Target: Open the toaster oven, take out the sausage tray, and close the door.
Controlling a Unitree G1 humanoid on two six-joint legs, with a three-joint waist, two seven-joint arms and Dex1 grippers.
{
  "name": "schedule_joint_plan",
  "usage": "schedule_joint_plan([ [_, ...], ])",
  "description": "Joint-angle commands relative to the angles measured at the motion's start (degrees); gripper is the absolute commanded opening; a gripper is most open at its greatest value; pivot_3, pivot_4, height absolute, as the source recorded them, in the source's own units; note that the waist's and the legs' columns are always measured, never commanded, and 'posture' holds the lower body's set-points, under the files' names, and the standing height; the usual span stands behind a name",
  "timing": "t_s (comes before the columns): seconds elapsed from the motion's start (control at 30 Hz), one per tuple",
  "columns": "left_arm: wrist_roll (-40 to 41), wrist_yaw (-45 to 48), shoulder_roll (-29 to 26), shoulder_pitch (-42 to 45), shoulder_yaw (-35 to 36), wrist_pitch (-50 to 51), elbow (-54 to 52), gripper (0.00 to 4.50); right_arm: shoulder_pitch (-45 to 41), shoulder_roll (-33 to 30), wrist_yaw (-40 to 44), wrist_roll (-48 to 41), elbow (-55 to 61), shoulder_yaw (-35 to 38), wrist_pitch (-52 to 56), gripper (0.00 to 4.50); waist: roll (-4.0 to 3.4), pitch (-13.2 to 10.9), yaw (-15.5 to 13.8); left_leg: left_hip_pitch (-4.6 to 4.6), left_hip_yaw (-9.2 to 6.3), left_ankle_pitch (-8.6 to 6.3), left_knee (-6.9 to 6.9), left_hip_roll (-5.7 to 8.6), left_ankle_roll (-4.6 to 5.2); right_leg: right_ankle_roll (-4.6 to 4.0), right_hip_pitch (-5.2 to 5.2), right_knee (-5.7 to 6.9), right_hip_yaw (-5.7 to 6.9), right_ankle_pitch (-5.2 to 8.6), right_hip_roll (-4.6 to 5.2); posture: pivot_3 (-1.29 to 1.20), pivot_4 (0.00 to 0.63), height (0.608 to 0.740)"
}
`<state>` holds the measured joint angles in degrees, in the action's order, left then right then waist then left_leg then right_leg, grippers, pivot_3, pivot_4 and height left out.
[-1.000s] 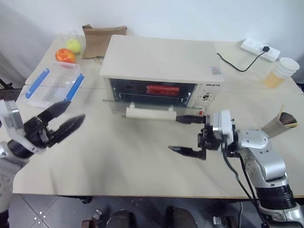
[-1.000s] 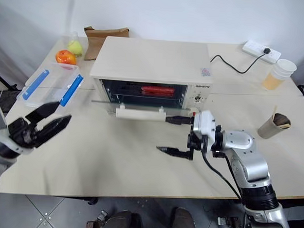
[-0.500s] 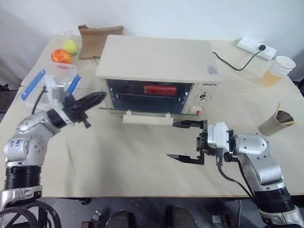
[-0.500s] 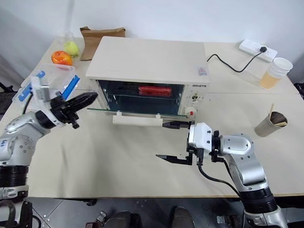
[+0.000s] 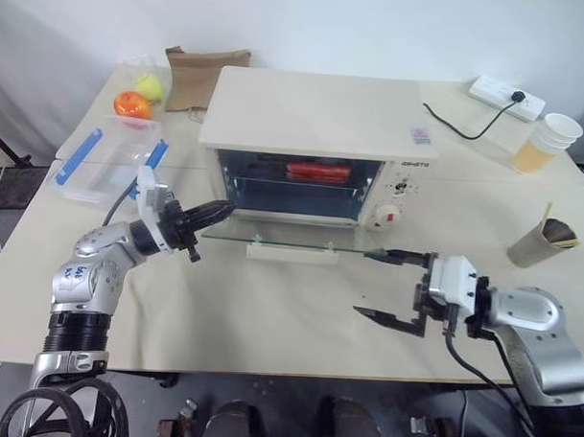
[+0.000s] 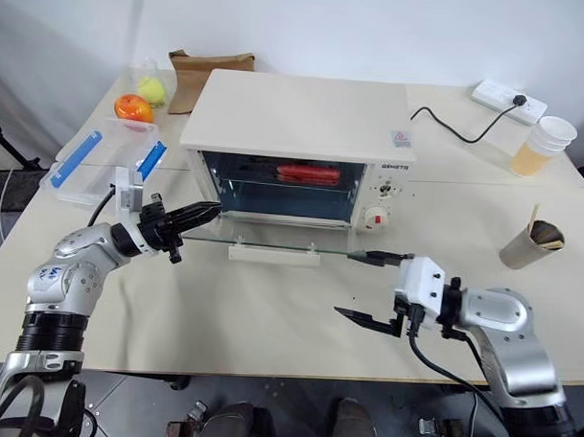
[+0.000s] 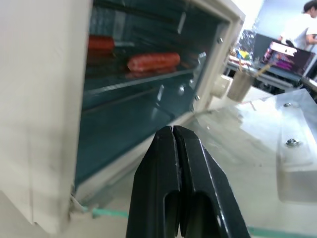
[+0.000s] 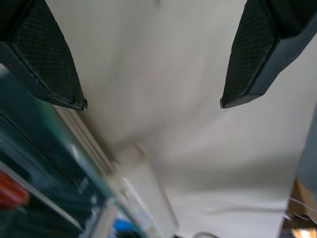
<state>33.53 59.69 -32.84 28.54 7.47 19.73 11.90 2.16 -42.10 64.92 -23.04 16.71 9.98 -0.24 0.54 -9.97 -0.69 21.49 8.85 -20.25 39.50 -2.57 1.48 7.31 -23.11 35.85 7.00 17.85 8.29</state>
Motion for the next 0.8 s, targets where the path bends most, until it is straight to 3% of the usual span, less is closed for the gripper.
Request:
schedule_joint_plan([
  [0.03,-3.6,1.7,0.1,-2.8,-1.5,-4.6,0.3,0.04,8.6,-2.4,-0.6,1.3,-0.9,11.6,-4.4,4.5,0.0,0.0,-0.4,0.0,0.01,-0.01,0.0,0.0,0.02,0.0,0.02,-0.01,0.0,0.0,0.0,0.0,0.15,0.74],
  [0.17,-6.7,1.6,0.7,-5.0,-2.3,-8.2,0.8,0.04,9.3,-1.8,-3.9,2.8,-2.3,15.2,-8.3,4.5,0.05,0.0,0.3,-0.06,0.23,-0.03,0.15,-0.06,0.07,0.0,0.12,-0.17,-0.09,0.0,-0.03,0.0,0.15,0.74],
  [0.3,-9.1,1.9,1.1,-8.0,-3.4,-11.7,0.1,0.04,0.8,0.4,-10.5,9.6,-1.2,9.1,-12.4,4.5,0.06,-0.1,1.5,-0.42,0.26,0.05,0.41,-0.21,0.07,-0.13,0.4,-0.1,-0.25,-0.03,-0.02,0.0,0.15,0.74],
  [0.47,-8.7,0.8,2.1,-10.5,-1.8,-15.3,-1.8,0.04,-8.3,3.9,-19.1,20.2,4.6,-2.0,-6.7,4.5,-0.01,0.0,2.2,-0.38,0.2,0.1,0.43,-0.34,0.01,-0.2,0.26,0.18,-0.27,-0.01,0.19,0.0,0.15,0.74],
  [0.57,-5.9,0.7,3.0,-11.8,1.0,-17.0,-3.7,0.62,-14.4,7.5,-21.4,23.0,5.4,-8.6,-7.2,4.5,-0.01,0.0,2.2,-0.26,0.19,0.1,0.43,-0.31,0.03,-0.16,0.24,0.23,-0.22,-0.02,0.19,0.0,0.15,0.74],
  [0.8,-1.2,-1.1,2.5,-17.8,9.6,-18.1,-10.3,2.79,-28.2,14.5,-35.1,45.3,-4.8,-20.7,-7.6,4.5,-0.01,0.0,2.4,-0.19,0.19,0.09,0.46,-0.32,0.07,-0.14,0.19,0.22,-0.19,-0.03,0.21,0.0,0.15,0.74],
])
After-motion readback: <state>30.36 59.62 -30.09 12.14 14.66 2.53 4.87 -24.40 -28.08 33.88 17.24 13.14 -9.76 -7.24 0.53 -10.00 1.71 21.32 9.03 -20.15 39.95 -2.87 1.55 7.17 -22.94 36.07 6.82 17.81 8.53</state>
